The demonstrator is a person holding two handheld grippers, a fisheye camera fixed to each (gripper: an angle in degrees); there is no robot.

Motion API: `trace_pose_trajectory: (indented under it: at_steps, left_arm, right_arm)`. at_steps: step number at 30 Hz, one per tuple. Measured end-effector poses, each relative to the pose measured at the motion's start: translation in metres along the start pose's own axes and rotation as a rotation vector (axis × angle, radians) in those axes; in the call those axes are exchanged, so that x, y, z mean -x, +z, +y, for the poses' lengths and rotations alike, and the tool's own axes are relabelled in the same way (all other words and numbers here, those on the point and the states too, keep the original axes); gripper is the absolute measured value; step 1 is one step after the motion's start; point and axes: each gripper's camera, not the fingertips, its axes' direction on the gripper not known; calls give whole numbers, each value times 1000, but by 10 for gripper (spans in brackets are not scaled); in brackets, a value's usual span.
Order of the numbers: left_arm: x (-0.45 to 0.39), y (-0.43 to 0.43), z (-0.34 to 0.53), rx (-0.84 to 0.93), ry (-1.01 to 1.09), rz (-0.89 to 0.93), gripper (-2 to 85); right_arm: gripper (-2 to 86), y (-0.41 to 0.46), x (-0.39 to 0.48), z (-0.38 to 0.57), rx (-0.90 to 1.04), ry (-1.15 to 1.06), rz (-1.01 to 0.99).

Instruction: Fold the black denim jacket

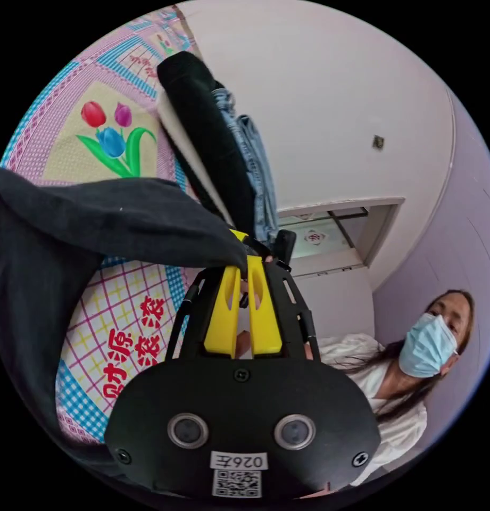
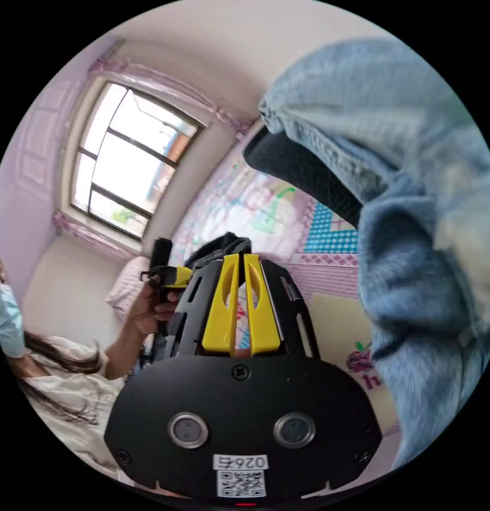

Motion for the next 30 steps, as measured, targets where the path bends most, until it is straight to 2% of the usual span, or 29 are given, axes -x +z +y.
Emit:
trace_pose_trajectory:
  at_steps: [2, 5, 9, 12, 15, 18, 21, 23, 26, 29, 30]
  left_arm:
    - [-22, -23, 0, 26, 53, 44, -3]
    - [-75, -63, 8, 78, 186, 76, -4]
    - [-141, -135, 53, 121, 316, 87, -2]
    - [-163, -196, 114, 88, 315, 77, 3]
    - [-156, -252, 185, 56, 257, 49, 19]
    - [-114, -304, 263, -33, 123, 65, 39]
    - [-50, -347, 341, -148, -43, 89, 46]
    - [-8, -366, 384, -227, -171, 74, 43]
    - [39, -378, 440, -331, -288, 102, 5]
    - [51, -373, 467, -402, -308, 131, 7]
    - [48, -370, 470, -416, -309, 106, 39]
  right_arm:
    - [-16, -39, 1, 2, -92, 22, -191]
    - [-16, -74, 25, 5, -168, -19, -367]
    - [-16, -96, 76, 23, -205, -102, -523]
    - [-16, -88, 120, 53, -173, -132, -628]
    - [-15, -58, 159, 93, -83, -117, -715]
    - [-15, -9, 187, 139, 43, -70, -738]
    - [-15, 56, 201, 191, 227, 4, -730]
    - [-13, 111, 207, 233, 410, 8, -655]
    - [-10, 166, 204, 278, 627, 32, -631]
    - [-6, 173, 197, 298, 665, 48, -641]
    - [-5, 170, 197, 298, 657, 37, -623]
